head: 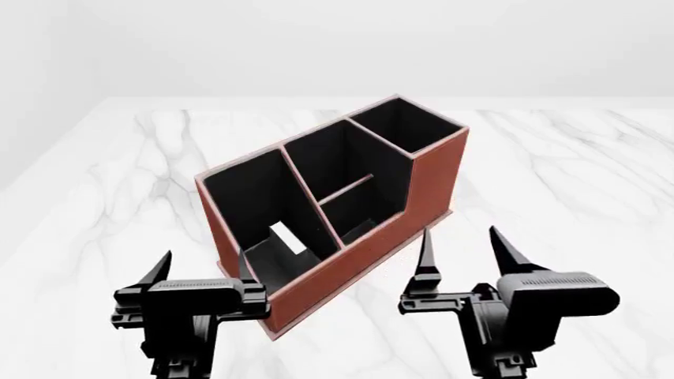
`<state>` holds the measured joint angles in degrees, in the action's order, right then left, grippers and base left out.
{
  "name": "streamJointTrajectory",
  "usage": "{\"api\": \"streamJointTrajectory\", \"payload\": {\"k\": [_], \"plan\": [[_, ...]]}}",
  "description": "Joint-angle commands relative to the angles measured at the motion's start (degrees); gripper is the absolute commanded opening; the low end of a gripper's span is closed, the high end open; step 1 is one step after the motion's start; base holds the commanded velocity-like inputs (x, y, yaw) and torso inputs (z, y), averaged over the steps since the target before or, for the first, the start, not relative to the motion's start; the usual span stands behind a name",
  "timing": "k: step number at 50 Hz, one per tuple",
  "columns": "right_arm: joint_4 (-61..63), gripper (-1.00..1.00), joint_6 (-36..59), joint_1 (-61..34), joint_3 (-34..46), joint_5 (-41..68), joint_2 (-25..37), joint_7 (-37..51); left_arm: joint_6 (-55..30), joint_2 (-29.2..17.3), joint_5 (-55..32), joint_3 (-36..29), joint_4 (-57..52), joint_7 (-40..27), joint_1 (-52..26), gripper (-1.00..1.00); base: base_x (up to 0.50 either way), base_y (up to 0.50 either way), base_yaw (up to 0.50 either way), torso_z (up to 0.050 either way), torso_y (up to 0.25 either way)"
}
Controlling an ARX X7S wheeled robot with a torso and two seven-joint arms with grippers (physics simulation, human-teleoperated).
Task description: Pick up the book and place it in the left compartment of the caddy.
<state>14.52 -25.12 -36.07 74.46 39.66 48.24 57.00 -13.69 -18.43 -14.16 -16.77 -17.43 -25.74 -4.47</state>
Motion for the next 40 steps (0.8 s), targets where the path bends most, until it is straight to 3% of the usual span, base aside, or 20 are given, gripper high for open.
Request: {"api": "streamJointTrajectory", "payload": {"k": [1,8,17,40], "plan": [[0.5,1.0,-1.2,0.3,-2.1,-3.1,-0.4,-0.3,-0.8,1.0,0.0,1.5,-0.4,1.5,-0.4,1.0,0.0,0.0,0.0,0.0,0.0],[11.4,1.0,6.0,-7.7,-5.3,-2.5,3.1,2.7,-9.6,-1.2,0.0,2.2,-11.1,-0.3,-5.8,1.0,0.0,0.0,0.0,0.0,0.0],[18.2,1.0,8.7,-12.4,-8.0,-4.7,5.2,4.6,-18.4,-3.6,0.2,2.6,-21.8,-1.8,-11.9,1.0,0.0,0.0,0.0,0.0,0.0],[21.1,1.0,10.0,-13.2,-8.9,-6.4,5.7,5.3,-18.7,-3.9,0.2,1.6,-22.9,-1.8,-12.8,1.0,0.0,0.0,0.0,0.0,0.0]]}}
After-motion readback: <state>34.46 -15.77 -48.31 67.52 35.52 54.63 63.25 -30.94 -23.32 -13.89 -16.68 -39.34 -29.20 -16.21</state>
